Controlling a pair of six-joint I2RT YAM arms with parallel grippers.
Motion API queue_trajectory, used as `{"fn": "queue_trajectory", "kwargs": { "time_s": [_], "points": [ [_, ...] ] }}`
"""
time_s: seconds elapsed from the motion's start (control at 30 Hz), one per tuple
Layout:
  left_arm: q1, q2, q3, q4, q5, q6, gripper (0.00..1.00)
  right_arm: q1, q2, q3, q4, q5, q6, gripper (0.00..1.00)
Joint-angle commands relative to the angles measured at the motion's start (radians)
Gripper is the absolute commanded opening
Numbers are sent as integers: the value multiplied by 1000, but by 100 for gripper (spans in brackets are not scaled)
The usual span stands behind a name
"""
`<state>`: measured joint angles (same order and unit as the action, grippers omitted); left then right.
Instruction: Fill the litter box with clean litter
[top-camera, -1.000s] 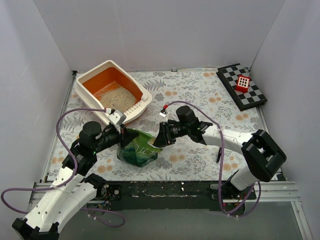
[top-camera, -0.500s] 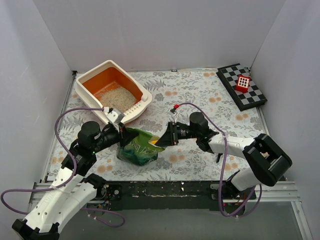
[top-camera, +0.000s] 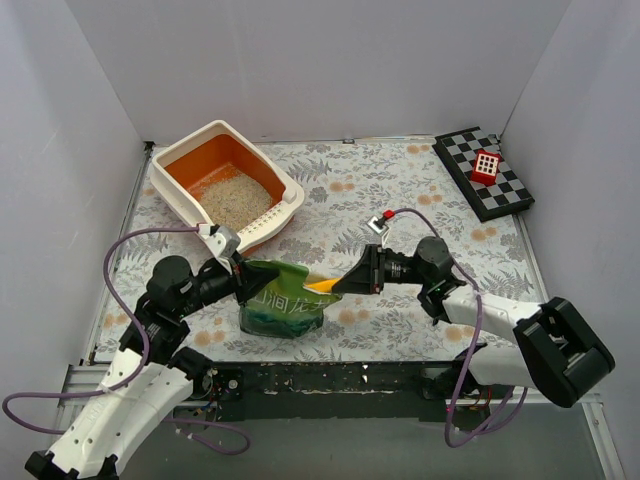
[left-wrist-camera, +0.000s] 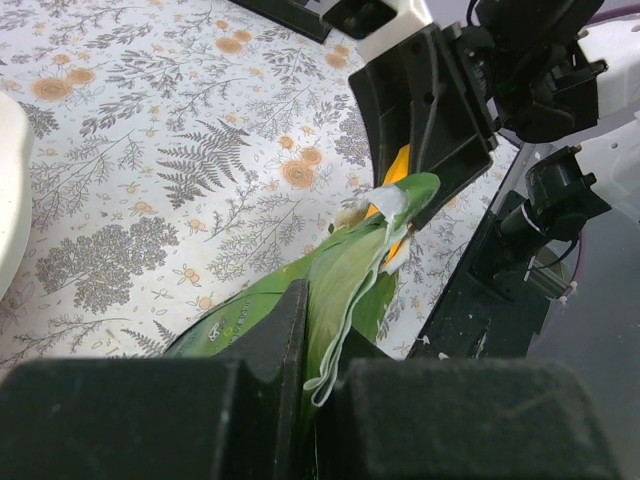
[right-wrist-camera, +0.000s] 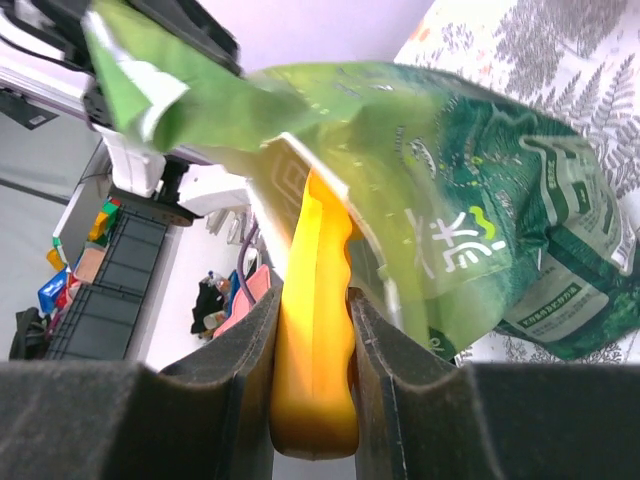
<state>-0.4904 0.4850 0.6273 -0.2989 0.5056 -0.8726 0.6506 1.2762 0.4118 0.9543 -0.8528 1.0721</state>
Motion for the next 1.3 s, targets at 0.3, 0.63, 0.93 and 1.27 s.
{"fn": "queue_trajectory", "kwargs": {
  "time_s": [0.3, 0.63, 0.93, 1.27],
  "points": [
    [3, 27, -34, 127, 40, 0, 0, -143, -261, 12, -314, -106, -115, 1],
    [3, 67, -124, 293, 136, -25, 0, -293, -365, -14, -597, -153, -175, 1],
    [1, 89, -205, 403, 133, -32, 0, -402, -465, -102, -511, -163, -29, 1],
    [-7, 89, -248, 432, 97, -8, 0, -505, -535, -153, -497, -219, 52, 1]
  ]
}}
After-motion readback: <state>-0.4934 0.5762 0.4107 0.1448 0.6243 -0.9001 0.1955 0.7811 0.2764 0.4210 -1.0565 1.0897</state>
